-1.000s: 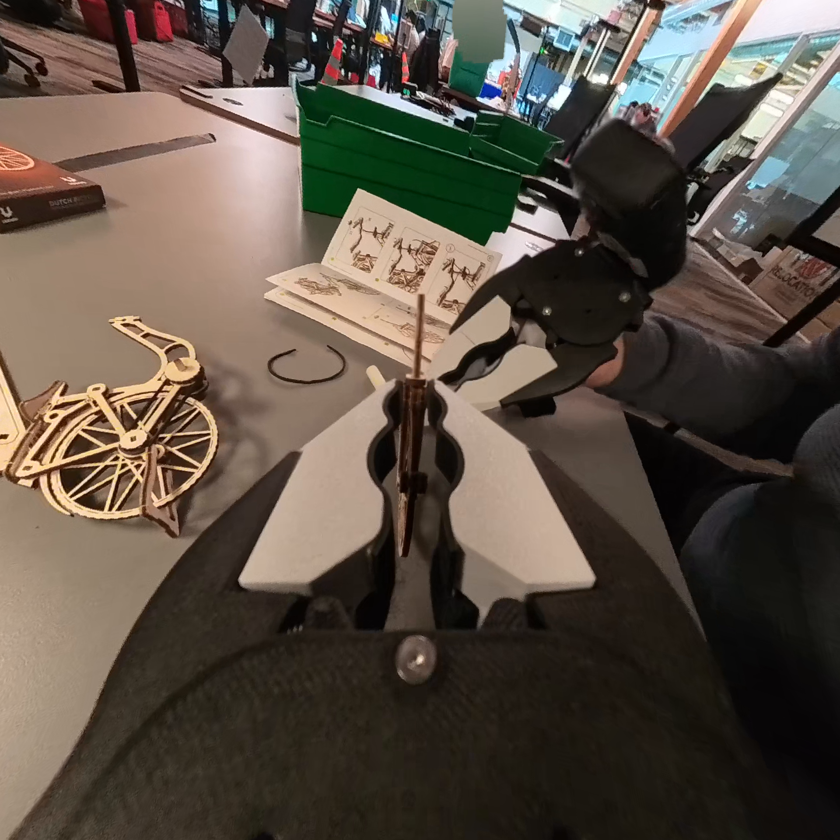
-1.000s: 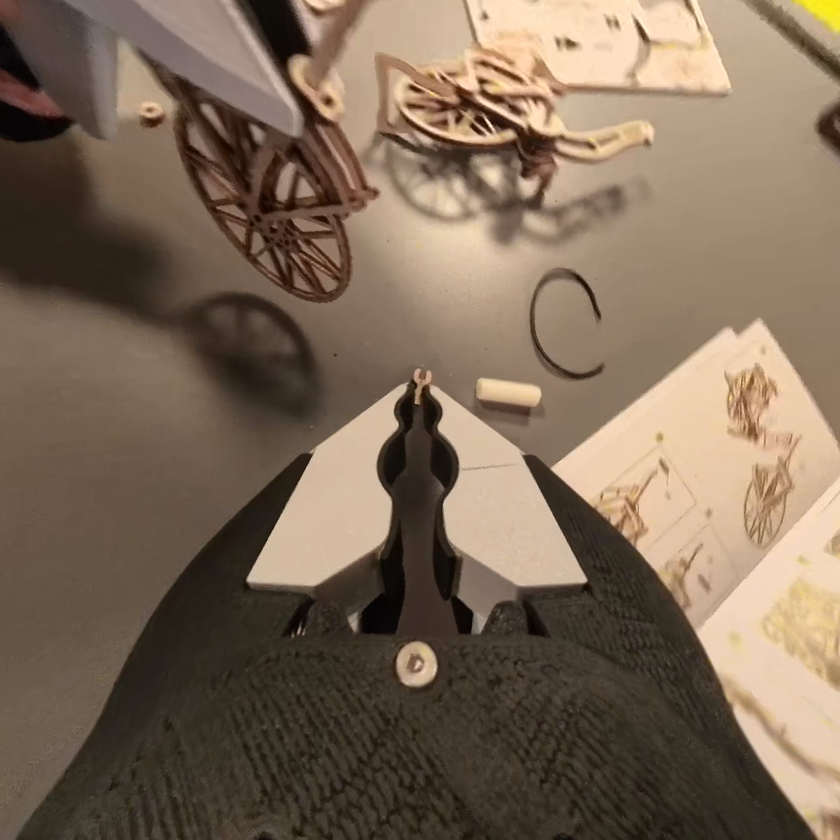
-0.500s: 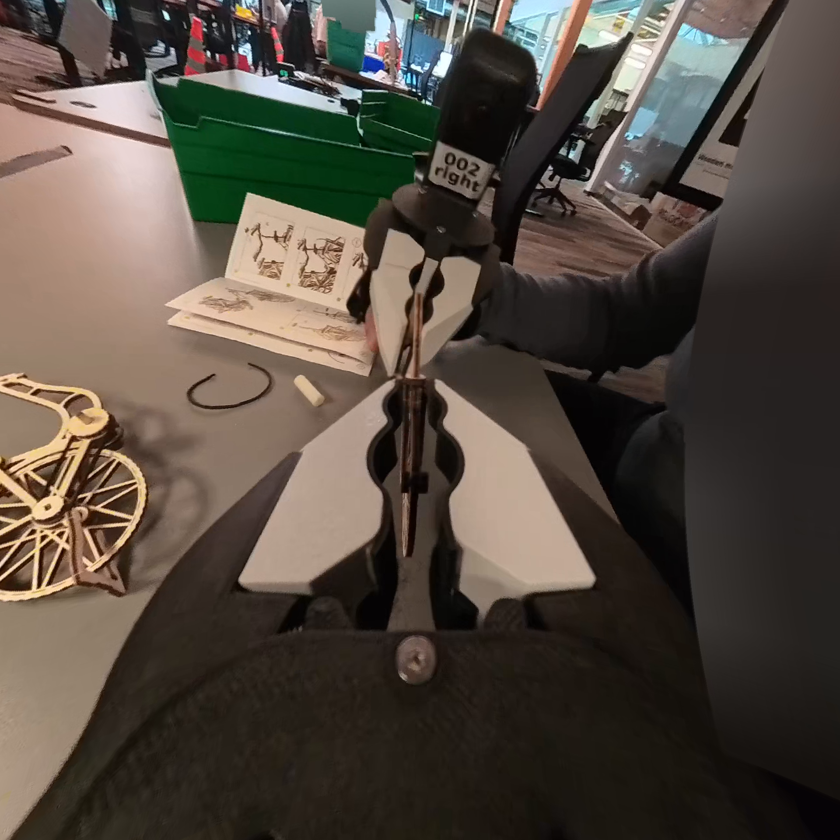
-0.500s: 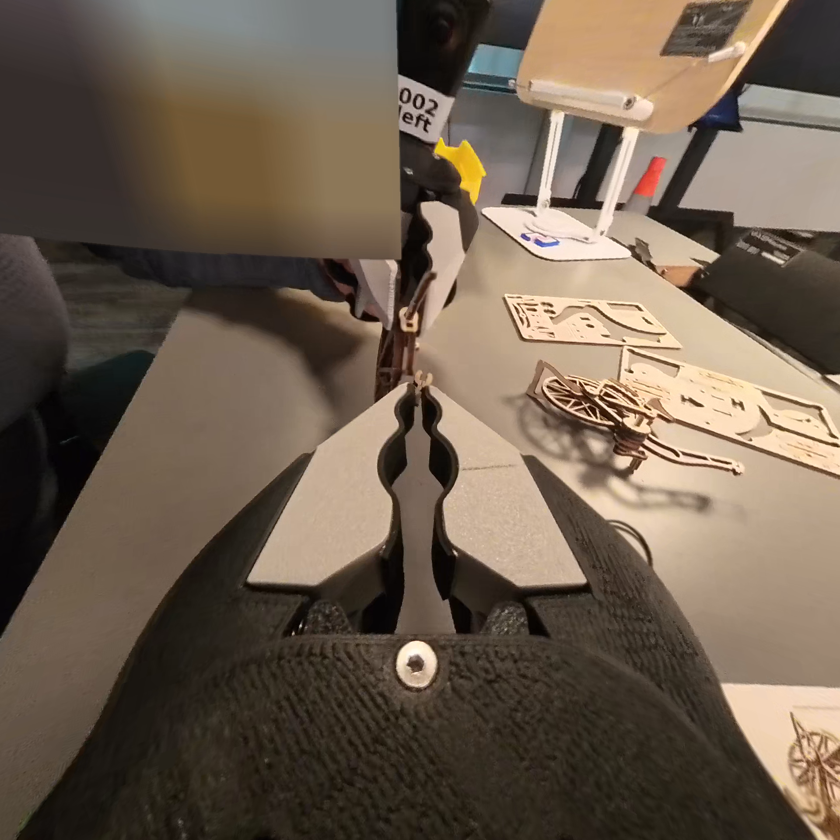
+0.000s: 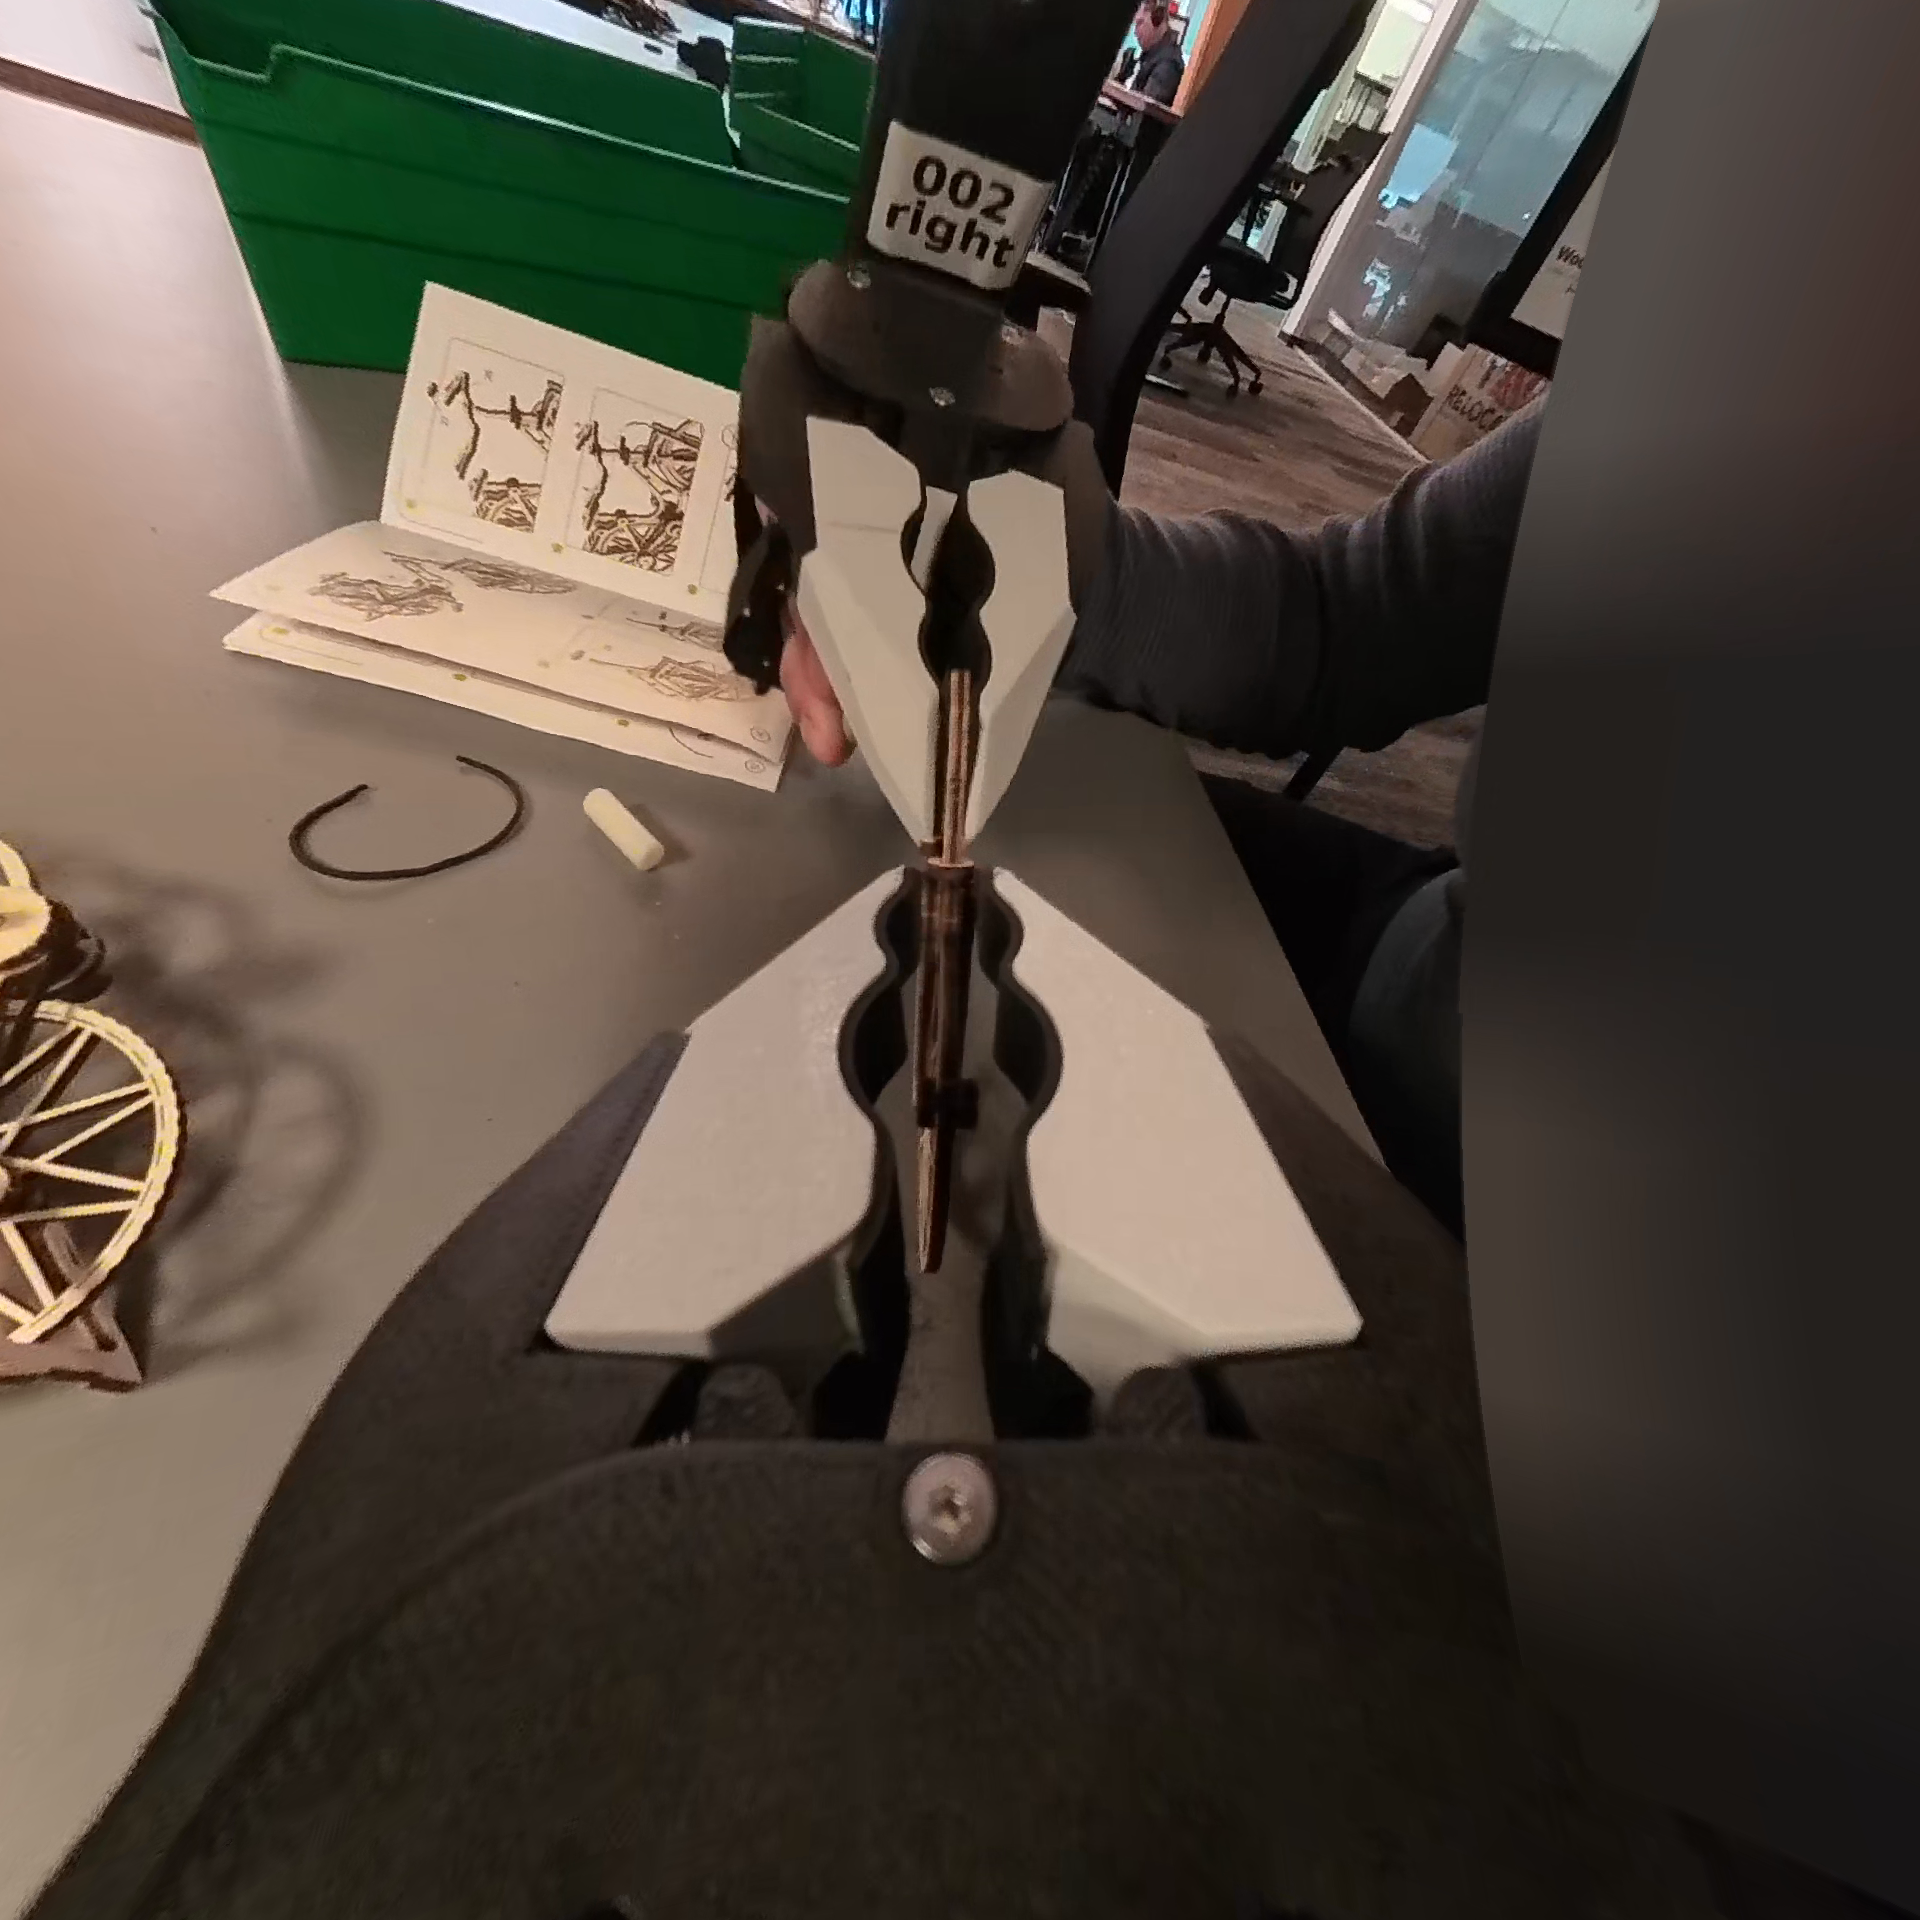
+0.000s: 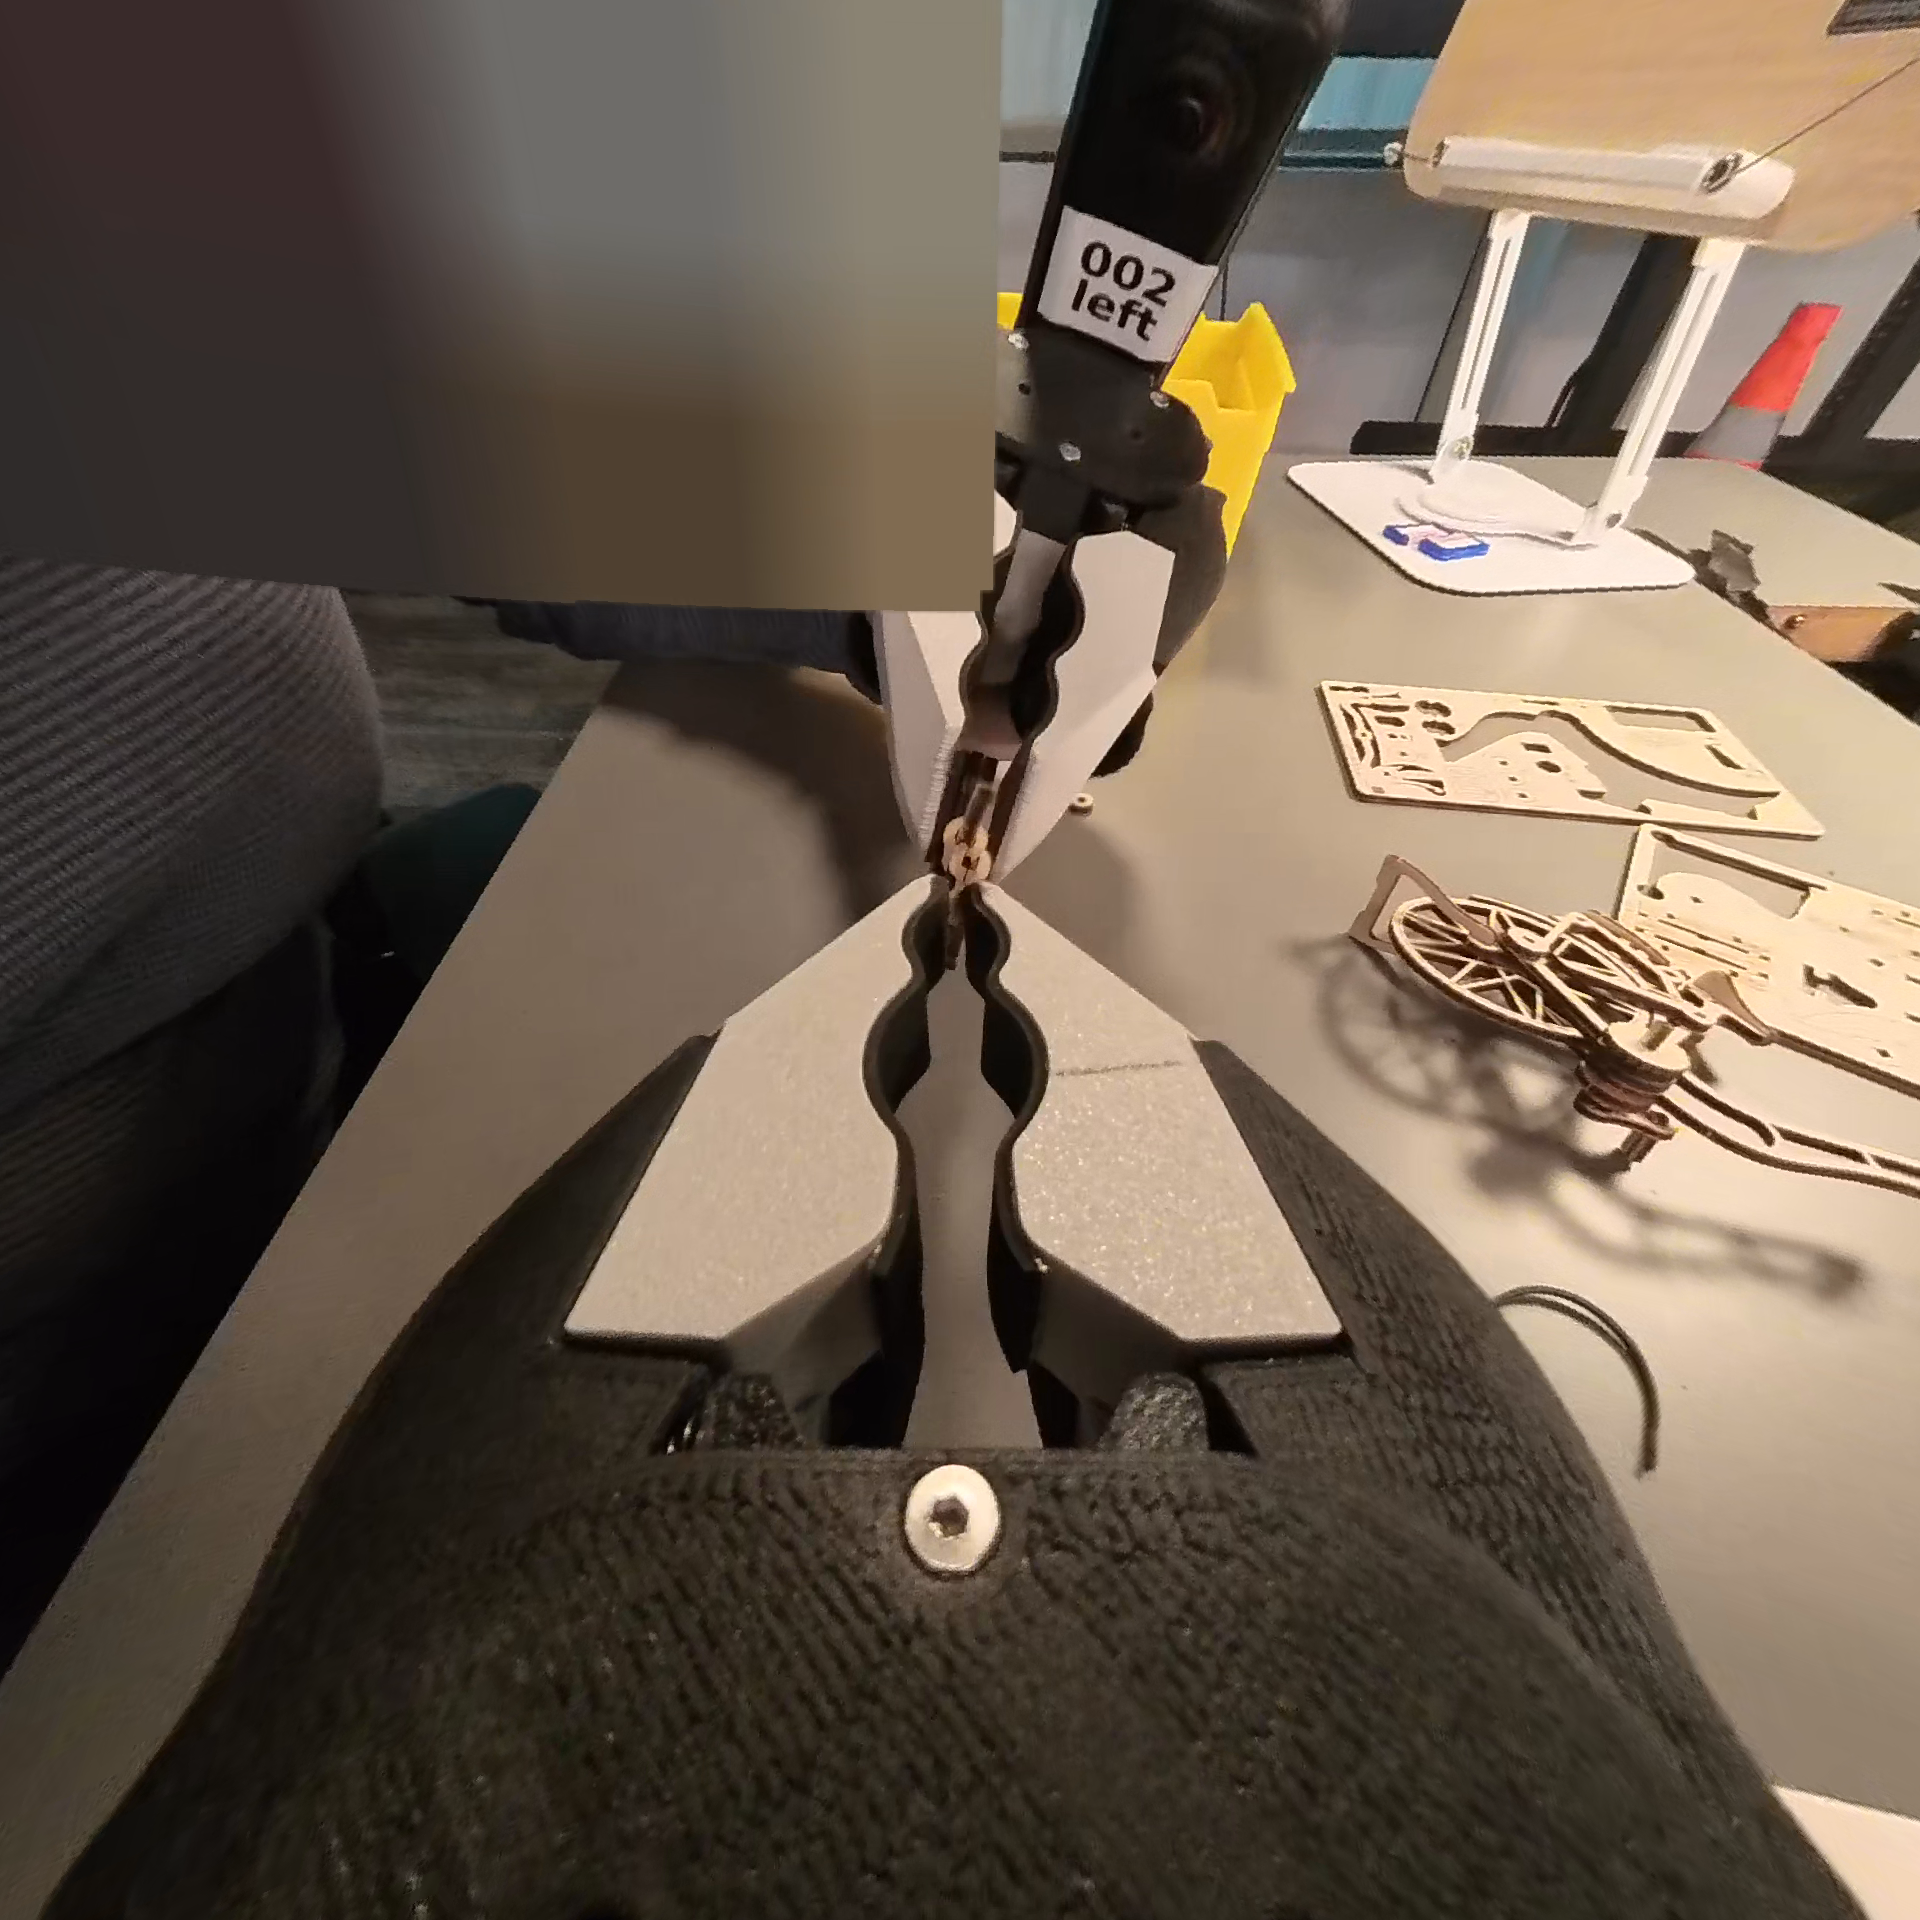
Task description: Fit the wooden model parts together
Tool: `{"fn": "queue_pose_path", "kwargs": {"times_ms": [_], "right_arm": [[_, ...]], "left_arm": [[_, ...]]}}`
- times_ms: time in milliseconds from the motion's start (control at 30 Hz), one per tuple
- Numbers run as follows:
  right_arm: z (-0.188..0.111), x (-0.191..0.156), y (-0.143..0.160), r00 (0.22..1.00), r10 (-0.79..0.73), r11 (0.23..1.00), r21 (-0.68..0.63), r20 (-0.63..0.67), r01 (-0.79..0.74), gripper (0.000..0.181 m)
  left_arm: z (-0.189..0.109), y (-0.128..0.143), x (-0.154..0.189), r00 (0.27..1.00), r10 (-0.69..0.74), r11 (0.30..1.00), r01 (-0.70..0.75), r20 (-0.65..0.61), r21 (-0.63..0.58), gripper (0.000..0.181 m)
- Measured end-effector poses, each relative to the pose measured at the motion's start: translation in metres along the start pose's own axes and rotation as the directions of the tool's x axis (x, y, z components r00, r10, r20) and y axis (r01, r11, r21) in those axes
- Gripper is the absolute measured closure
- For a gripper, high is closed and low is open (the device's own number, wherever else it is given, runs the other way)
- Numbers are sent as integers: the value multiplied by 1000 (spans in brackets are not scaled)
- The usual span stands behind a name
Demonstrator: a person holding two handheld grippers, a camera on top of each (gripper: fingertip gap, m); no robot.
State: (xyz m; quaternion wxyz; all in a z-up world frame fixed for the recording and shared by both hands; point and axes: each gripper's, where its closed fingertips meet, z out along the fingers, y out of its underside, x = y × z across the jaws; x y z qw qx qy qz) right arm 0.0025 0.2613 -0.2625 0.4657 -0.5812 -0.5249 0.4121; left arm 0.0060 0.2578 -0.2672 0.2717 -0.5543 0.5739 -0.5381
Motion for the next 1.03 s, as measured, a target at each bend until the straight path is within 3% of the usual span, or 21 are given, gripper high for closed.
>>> {"fn": "queue_pose_path", "kwargs": {"times_ms": [400, 733, 1033], "right_arm": [[0, -5, 14, 998, 39, 999, -25, 40, -38, 181], [-1, -16, 17, 996, -2, 999, -43, 93, 6, 181], [-4, -15, 8, 996, 26, 1000, 12, 83, -27, 181]], "left_arm": [[6, 11, 1, 998, 43, 994, -39, 38, -100, 172], [11, 14, 10, 999, -19, 995, 15, -41, -100, 172], [11, 8, 13, 1000, 23, 995, -24, -8, -100, 173]]}}
